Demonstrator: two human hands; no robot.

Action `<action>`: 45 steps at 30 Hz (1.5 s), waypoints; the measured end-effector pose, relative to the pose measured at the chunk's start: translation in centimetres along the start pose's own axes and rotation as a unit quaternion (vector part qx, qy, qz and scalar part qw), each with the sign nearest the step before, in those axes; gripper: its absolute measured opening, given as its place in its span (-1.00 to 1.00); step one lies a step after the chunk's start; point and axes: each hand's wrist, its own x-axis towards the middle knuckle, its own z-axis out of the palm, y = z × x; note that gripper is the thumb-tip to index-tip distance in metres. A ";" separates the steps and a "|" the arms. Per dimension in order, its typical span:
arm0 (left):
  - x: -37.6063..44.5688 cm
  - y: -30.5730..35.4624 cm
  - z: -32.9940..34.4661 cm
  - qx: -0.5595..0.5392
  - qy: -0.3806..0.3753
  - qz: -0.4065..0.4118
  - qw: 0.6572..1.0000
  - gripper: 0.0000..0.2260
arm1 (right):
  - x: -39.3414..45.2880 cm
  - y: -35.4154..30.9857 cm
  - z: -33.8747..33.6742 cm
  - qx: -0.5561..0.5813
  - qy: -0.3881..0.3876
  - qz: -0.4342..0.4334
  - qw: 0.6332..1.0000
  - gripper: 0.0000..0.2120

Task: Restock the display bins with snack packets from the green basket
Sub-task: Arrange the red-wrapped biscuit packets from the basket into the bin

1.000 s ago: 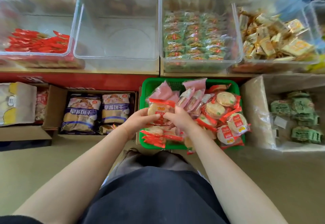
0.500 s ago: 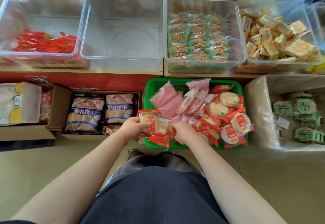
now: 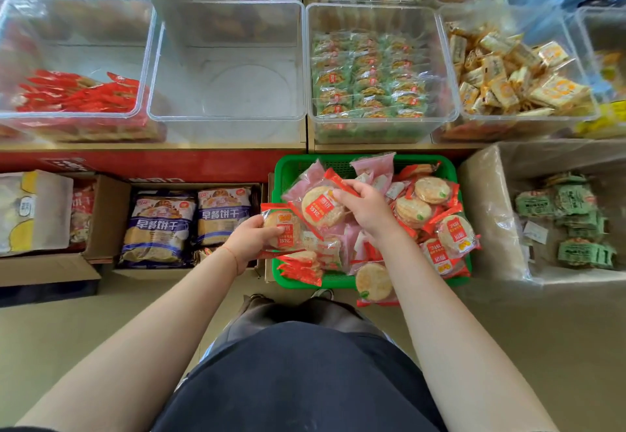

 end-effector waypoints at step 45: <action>-2.5 5.4 -8.4 -0.136 0.052 0.043 0.988 -0.83 | 1.0 -5.0 11.5 0.184 -0.096 0.089 0.974 -0.48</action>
